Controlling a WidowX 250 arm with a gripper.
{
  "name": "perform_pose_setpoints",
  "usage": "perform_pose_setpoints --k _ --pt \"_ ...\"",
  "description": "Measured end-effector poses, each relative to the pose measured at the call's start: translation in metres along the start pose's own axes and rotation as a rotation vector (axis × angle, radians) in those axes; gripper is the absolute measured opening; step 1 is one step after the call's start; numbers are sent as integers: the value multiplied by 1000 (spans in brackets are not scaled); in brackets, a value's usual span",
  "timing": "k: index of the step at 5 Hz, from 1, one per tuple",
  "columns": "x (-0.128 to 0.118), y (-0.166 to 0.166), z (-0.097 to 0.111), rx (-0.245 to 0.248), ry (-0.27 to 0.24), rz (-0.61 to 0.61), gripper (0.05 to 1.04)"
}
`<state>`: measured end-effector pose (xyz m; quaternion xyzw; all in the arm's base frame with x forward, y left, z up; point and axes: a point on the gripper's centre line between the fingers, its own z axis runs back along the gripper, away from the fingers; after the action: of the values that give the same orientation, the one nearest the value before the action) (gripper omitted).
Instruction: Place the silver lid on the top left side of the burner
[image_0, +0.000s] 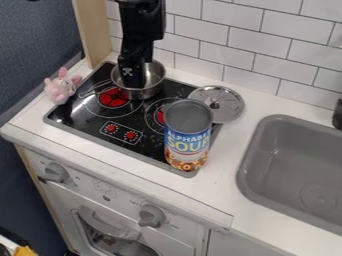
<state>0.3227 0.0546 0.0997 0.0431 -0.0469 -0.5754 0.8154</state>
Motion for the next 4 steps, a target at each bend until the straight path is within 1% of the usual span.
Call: perform_pose_setpoints --k 1,2,3,4 --pt "1 -3 -11 -35 2 0 1001" --pt "10 10 -10 -22 -31 -16 1001" --pt "27 26 -16 -23 -66 -43 1001" --pt "41 41 -40 -23 -110 -89 1001"
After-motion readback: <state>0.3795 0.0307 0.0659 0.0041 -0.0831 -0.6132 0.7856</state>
